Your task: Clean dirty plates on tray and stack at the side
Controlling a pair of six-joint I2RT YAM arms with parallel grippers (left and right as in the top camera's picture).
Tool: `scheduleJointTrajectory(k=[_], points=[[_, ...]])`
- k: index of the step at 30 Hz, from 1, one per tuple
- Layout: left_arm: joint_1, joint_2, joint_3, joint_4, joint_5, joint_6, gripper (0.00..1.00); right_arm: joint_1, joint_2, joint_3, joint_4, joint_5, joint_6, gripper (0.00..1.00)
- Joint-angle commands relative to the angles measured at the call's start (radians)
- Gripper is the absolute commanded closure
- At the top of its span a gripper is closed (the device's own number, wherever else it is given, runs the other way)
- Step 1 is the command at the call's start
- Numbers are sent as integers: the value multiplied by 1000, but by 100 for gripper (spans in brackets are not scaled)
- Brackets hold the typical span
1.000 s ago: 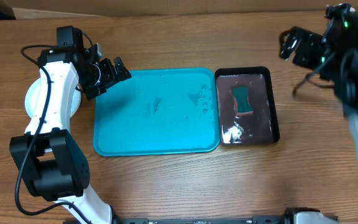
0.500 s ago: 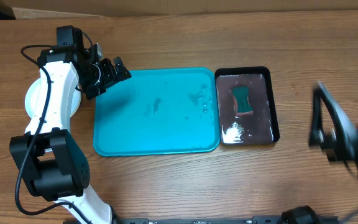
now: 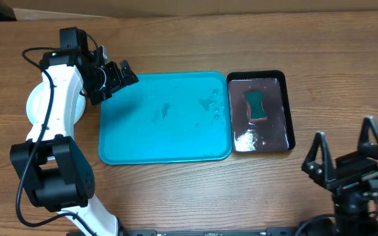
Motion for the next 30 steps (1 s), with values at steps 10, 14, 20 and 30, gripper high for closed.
scheduleJointTrajectory(k=[10, 14, 20, 30], points=[[-3, -26, 21, 0, -3, 19, 0, -64, -107, -294, 18, -40, 36, 0], [-3, -26, 21, 0, -3, 19, 0, -66, -107, -330, -70, -47, 35, 0], [-3, -26, 21, 0, -3, 19, 0, -66, -107, -337, -238, -47, 16, 0], [-3, -26, 21, 0, -3, 19, 0, -66, -107, -337, -384, -48, -167, 0]])
